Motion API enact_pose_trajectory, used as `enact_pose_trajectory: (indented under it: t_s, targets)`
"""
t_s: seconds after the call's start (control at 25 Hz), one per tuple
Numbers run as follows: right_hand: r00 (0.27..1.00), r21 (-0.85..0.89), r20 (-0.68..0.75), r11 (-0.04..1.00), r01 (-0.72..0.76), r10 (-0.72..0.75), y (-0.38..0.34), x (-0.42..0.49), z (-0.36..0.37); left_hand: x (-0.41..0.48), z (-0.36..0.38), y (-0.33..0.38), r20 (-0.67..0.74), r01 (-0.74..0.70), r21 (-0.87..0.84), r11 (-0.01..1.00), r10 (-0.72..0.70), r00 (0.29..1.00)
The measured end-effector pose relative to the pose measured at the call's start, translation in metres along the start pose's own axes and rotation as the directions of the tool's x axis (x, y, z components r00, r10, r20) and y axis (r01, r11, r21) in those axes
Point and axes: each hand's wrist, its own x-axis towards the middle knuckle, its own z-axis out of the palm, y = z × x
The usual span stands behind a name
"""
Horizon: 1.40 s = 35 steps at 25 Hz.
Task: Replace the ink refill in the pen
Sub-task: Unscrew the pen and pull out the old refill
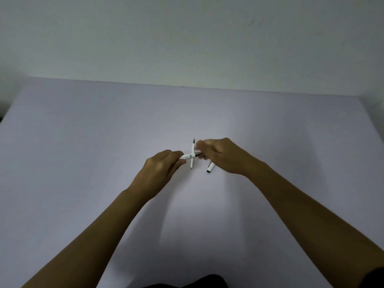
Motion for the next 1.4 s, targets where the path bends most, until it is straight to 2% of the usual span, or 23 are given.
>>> enact_pose_trajectory:
  t_s: [0.04, 0.12, 0.2, 0.36, 0.44, 0.52, 0.6, 0.68, 0.72, 0.8, 0.88, 0.96, 1.04, 1.12, 1.24, 1.4]
  targets:
    - [1.000, -0.014, 0.012, 1.000, 0.001, 0.000, 0.001, 0.000, 0.000, 0.000, 0.000, 0.001, -0.001, -0.006, 0.001, 1.000, 0.006, 1.000]
    - [0.996, -0.024, -0.009, 0.995, 0.094, -0.094, 0.000, 0.000, 0.000, -0.001, -0.001, 0.001, -0.003, -0.007, -0.003, 1.000, 0.007, 1.000]
    - [0.990, 0.031, -0.052, 0.991, 0.129, -0.128, 0.000, -0.001, -0.002, -0.002, -0.003, 0.001, -0.014, -0.001, -0.009, 1.000, 0.001, 1.000]
    - [0.999, 0.081, 0.009, 0.996, -0.047, 0.046, -0.003, -0.002, -0.004, -0.002, -0.005, 0.002, -0.027, -0.004, -0.004, 1.000, 0.004, 1.000]
    - [0.999, 0.055, -0.030, 0.998, 0.020, -0.018, -0.003, -0.003, -0.002, -0.002, -0.005, 0.002, -0.032, -0.001, -0.003, 1.000, 0.001, 0.999]
    - [0.994, 0.123, -0.070, 0.988, 0.097, -0.089, 0.000, -0.004, -0.004, -0.003, -0.006, 0.002, -0.038, 0.007, -0.014, 1.000, -0.007, 0.999]
    - [0.997, 0.143, -0.070, 0.988, 0.053, -0.043, 0.000, -0.005, -0.004, -0.004, -0.006, 0.003, -0.037, 0.004, -0.023, 1.000, -0.005, 0.999]
    - [0.999, 0.093, -0.044, 0.996, -0.014, 0.018, -0.003, -0.006, -0.004, -0.004, -0.005, 0.004, -0.034, 0.002, -0.024, 1.000, -0.003, 0.999]
    - [0.999, 0.096, -0.047, 0.995, 0.006, -0.001, -0.001, -0.006, -0.004, -0.004, -0.005, 0.005, -0.030, 0.003, -0.027, 1.000, -0.004, 1.000]
    - [0.996, 0.183, -0.044, 0.980, 0.082, -0.075, 0.001, -0.007, -0.006, -0.004, -0.004, 0.004, -0.027, 0.011, -0.032, 0.999, -0.012, 1.000]
    - [1.000, 0.317, 0.015, 0.948, 0.017, -0.023, 0.002, -0.008, -0.009, -0.004, -0.003, 0.004, -0.033, 0.024, -0.044, 0.999, -0.026, 0.999]
    - [0.992, 0.282, 0.083, 0.952, -0.120, 0.100, -0.001, -0.009, -0.008, -0.004, -0.003, 0.004, -0.039, 0.028, -0.055, 0.998, -0.030, 0.999]
    - [0.982, 0.253, 0.072, 0.949, -0.186, 0.173, 0.001, -0.010, -0.004, -0.004, -0.002, 0.004, -0.035, 0.030, -0.056, 0.998, -0.032, 0.999]
    - [0.993, 0.232, 0.020, 0.965, -0.122, 0.120, 0.001, -0.009, -0.002, -0.004, -0.002, 0.004, -0.032, 0.028, -0.045, 0.999, -0.029, 0.999]
    - [0.998, 0.264, 0.039, 0.963, -0.059, 0.050, 0.003, -0.010, -0.008, -0.005, -0.002, 0.004, -0.029, 0.030, -0.039, 0.999, -0.032, 0.999]
    - [0.987, 0.182, -0.023, 0.972, -0.151, 0.158, 0.000, -0.009, -0.005, -0.004, -0.002, 0.006, -0.030, 0.025, -0.051, 0.998, -0.027, 0.999]
